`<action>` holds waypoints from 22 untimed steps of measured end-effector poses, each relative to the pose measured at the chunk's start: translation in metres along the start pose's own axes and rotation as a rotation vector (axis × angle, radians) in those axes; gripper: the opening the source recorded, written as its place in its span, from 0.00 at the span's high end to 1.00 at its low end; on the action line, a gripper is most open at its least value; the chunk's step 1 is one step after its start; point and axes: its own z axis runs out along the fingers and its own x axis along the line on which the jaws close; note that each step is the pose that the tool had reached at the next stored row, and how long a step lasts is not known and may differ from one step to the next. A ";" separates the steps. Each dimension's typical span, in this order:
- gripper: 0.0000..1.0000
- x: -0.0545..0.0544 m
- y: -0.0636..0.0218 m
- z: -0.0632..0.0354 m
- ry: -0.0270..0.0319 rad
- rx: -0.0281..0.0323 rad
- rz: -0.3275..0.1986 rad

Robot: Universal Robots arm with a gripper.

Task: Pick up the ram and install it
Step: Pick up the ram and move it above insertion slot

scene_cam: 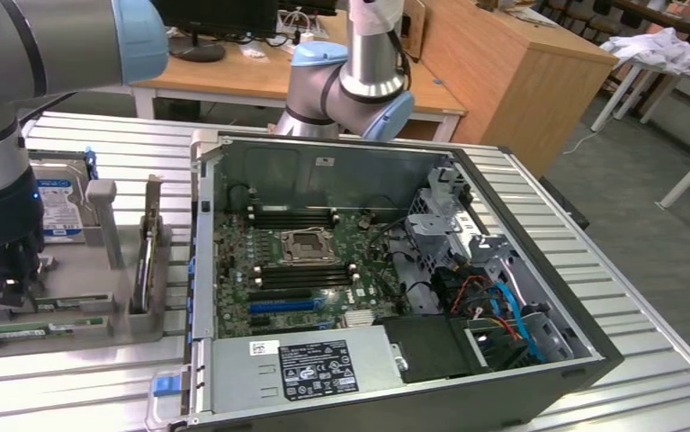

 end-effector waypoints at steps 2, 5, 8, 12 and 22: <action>0.69 0.001 -0.0002 0.0003 -0.0002 0.0004 0.000; 0.69 0.002 0.0000 0.0001 -0.0001 0.0001 0.000; 0.69 0.002 0.0000 0.0001 -0.0001 0.0002 0.000; 0.69 0.002 0.0000 0.0017 0.0000 0.0001 0.000; 0.69 0.003 -0.0002 0.0062 -0.0001 0.0001 0.000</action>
